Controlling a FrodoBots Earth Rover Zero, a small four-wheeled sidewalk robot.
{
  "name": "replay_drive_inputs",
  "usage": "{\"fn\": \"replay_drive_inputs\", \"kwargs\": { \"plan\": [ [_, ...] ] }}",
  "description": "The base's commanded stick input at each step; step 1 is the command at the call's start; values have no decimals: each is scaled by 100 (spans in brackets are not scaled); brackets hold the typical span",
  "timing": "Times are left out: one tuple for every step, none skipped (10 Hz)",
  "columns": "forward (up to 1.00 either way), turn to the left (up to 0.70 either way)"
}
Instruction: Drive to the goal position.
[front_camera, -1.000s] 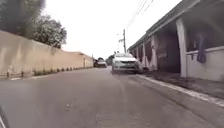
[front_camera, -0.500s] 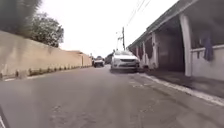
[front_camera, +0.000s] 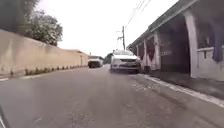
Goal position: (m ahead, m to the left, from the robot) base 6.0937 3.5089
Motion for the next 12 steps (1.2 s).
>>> {"fn": "replay_drive_inputs", "kwargs": {
  "plan": [
    [70, 1],
    [70, 1],
    [70, 1],
    [70, 1],
    [70, 1],
    [70, 1],
    [70, 1],
    [70, 1],
    [70, 1],
    [70, 1],
    [70, 1],
    [70, 1]
  ]
}}
